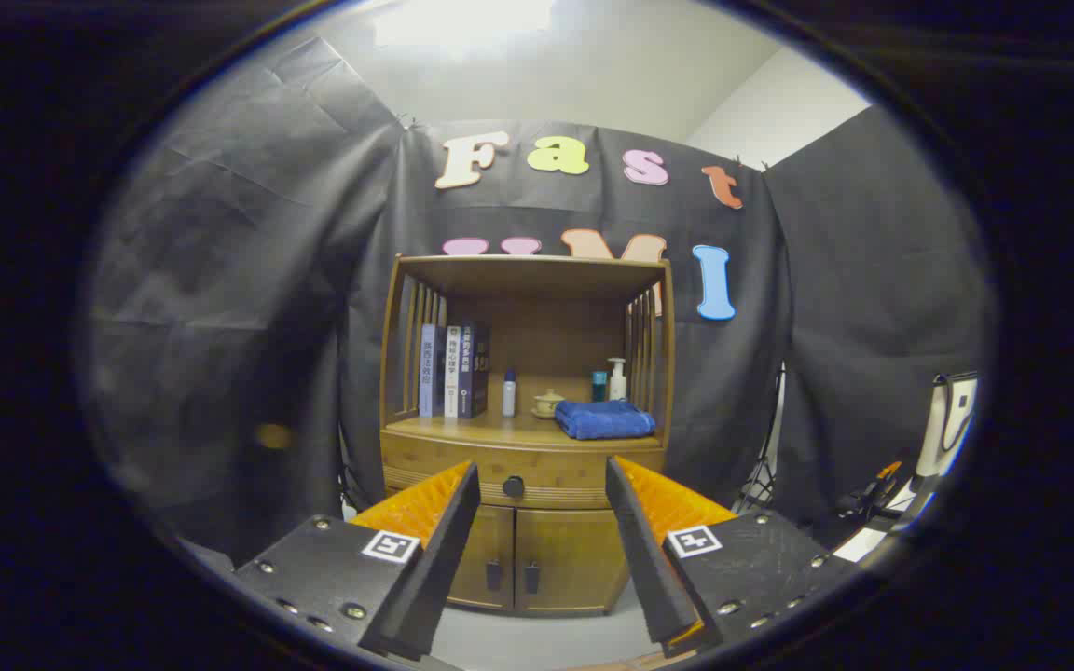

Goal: Pull open the drawer, take out the items inside it, and place them on the countertop above the cabinet.

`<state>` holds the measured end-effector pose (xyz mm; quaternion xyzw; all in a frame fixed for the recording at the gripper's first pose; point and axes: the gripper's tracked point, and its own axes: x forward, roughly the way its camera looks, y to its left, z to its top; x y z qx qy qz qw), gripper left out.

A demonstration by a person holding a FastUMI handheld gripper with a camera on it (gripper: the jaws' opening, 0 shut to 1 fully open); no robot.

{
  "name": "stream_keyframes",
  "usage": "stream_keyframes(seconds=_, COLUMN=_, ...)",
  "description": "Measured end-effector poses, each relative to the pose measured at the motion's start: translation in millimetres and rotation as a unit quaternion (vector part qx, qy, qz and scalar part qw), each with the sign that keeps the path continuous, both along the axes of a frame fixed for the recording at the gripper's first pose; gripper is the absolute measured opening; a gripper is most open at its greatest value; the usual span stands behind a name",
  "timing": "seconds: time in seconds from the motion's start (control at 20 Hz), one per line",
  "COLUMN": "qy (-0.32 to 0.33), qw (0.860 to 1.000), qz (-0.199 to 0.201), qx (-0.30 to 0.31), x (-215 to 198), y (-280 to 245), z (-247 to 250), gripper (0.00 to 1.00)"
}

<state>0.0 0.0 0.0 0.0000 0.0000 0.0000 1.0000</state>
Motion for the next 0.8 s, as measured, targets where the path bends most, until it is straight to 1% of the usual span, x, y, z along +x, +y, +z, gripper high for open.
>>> stream_keyframes(seconds=0.4, qy=0.005, qw=1.0, qz=0.002, qx=-0.005, x=3, y=-2, z=-2, gripper=0.82)
stream_keyframes(seconds=0.65, qy=0.001, qw=1.0, qz=-0.006, qx=-0.002, x=6, y=-7, z=-1, gripper=0.82)
stream_keyframes(seconds=0.8, qy=-0.002, qw=1.0, qz=-0.018, qx=0.005, x=16, y=-12, z=-5, gripper=0.82)
